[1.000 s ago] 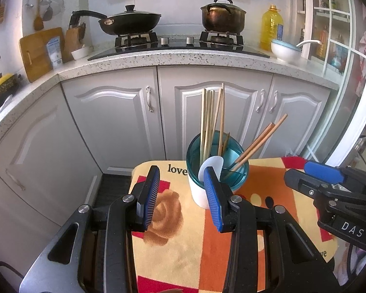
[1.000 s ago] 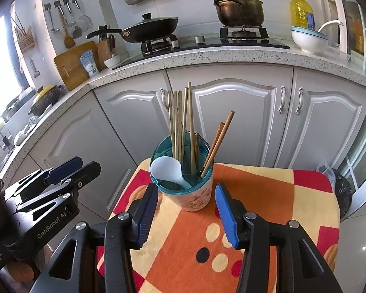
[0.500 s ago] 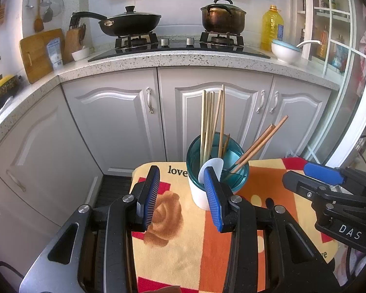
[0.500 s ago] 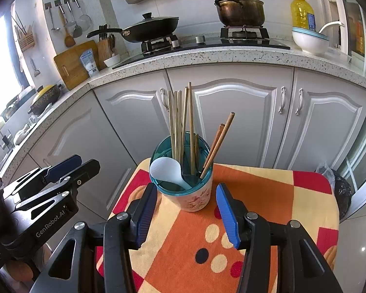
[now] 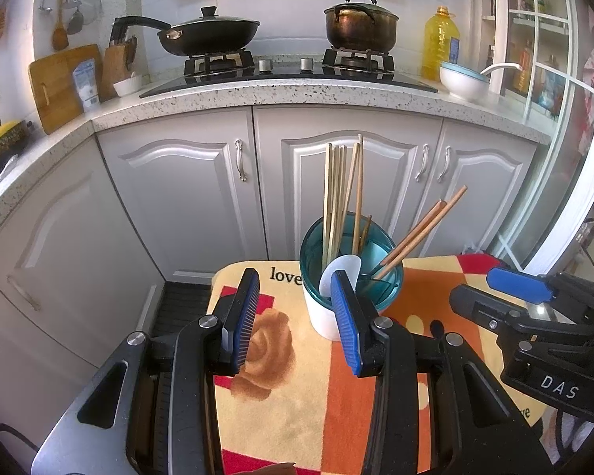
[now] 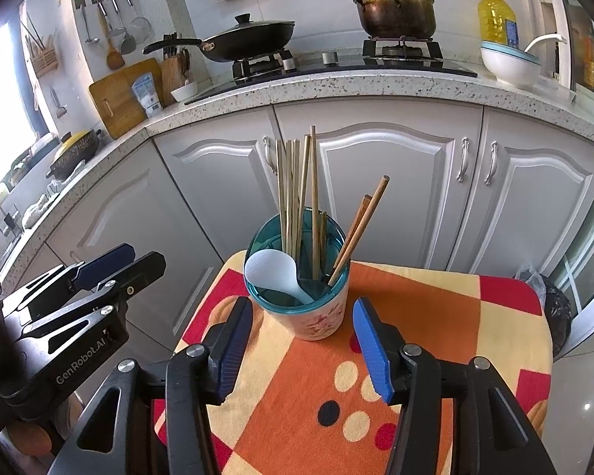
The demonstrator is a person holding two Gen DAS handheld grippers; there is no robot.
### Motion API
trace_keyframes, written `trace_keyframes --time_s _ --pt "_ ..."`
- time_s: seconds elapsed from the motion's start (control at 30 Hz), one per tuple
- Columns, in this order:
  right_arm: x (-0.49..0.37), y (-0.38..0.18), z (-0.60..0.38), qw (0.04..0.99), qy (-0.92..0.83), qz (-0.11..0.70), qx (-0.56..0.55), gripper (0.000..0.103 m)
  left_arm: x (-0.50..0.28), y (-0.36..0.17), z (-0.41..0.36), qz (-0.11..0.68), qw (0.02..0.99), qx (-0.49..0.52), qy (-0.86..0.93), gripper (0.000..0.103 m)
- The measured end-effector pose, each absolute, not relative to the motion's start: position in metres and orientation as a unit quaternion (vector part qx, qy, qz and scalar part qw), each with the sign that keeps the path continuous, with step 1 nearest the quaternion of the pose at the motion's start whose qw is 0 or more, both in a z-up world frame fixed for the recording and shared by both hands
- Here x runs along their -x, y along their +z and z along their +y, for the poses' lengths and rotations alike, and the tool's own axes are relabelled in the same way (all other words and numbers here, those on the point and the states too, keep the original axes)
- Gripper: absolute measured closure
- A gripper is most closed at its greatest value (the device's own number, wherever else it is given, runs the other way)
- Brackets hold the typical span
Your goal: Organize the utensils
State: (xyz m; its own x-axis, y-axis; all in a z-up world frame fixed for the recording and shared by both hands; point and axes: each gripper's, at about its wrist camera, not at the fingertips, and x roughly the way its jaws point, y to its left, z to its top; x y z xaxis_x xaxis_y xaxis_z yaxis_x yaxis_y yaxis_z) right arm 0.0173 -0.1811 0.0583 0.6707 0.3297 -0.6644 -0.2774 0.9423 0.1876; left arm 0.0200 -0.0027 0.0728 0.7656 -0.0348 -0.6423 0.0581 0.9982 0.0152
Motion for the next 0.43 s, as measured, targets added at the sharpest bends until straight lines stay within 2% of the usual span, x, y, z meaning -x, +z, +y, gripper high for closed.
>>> trace_keyframes --time_s 0.43 --pt "-0.025 0.043 -0.187 0.907 0.166 0.384 -0.043 0.051 -0.032 0.057 -0.004 0.354 0.934 -0.005 -0.041 0.066"
